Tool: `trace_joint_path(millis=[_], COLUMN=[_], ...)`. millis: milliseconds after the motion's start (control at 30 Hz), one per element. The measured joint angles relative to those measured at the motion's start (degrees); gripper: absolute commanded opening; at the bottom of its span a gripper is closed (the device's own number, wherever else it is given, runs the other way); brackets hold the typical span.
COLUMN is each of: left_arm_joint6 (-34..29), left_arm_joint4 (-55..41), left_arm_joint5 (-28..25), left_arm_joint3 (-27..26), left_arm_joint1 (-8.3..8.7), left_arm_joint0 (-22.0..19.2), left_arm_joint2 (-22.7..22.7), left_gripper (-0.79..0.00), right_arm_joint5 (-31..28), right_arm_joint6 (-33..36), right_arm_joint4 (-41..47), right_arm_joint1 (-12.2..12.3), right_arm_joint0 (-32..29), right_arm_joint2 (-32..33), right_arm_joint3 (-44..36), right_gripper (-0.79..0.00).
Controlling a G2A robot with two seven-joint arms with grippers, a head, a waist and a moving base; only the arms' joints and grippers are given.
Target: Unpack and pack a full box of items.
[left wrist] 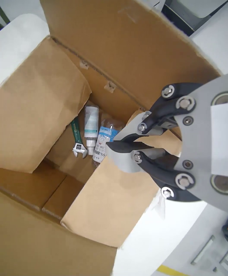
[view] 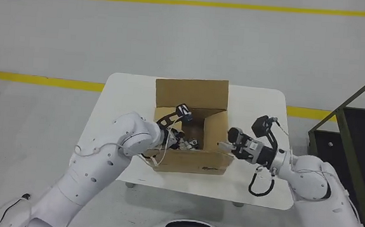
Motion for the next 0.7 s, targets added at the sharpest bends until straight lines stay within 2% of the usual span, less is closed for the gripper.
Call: trace_joint_path(millis=[67, 100, 133, 200, 267, 333, 367, 500, 700], left_arm_joint6=[-1.10, -1.76, -2.49, -4.25, -5.88, -6.81, -7.20, -8.13, -6.71], left_arm_joint4=[-0.34, -0.44, -0.46, -0.77, -1.47, -2.03, -2.33, -3.27, -3.08], left_arm_joint5=[-1.44, -1.92, -2.31, -3.09, -3.97, -4.30, -4.21, -3.25, -0.73], left_arm_joint3=[-1.09, -1.52, -1.98, -3.17, -4.29, -4.79, -4.89, -4.99, -4.69], left_arm_joint1=[0.12, 0.18, 0.24, 0.38, 0.53, 0.65, 0.72, 0.88, 1.18], left_arm_joint0=[0.35, 0.47, 0.57, 0.90, 1.38, 1.83, 2.13, 2.62, 2.43], left_arm_joint2=[0.17, 0.23, 0.30, 0.51, 0.72, 0.76, 0.73, 0.45, -1.49], left_gripper=[-0.696, -0.640, -0.539, -0.489, -0.428, -0.058, 0.000, 0.000, 0.000], right_arm_joint5=[-0.30, -0.77, -1.35, -1.74, 0.06, 3.02, 4.97, 8.69, 5.23], right_arm_joint6=[-2.70, -3.89, -4.97, -6.54, -7.02, -5.85, -4.68, -1.03, 4.19], right_arm_joint4=[2.30, 3.54, 4.82, 6.55, 7.25, 6.66, 6.24, 6.20, 8.79], right_arm_joint1=[0.08, 0.10, 0.11, 0.16, 0.15, 0.10, 0.02, -0.40, -1.20], right_arm_joint0=[-1.06, -1.48, -1.86, -2.45, -2.54, -2.06, -1.60, 0.84, 4.55], right_arm_joint2=[1.60, 2.15, 2.62, 3.41, 3.30, 2.14, 0.84, -4.00, -11.56], right_arm_joint3=[-0.42, -0.58, -0.63, -0.26, 0.67, 1.26, 1.62, 4.53, 8.29], right_gripper=[-0.505, -0.551, -0.631, -0.785, -0.785, -0.785, -0.785, -0.785, -0.785])
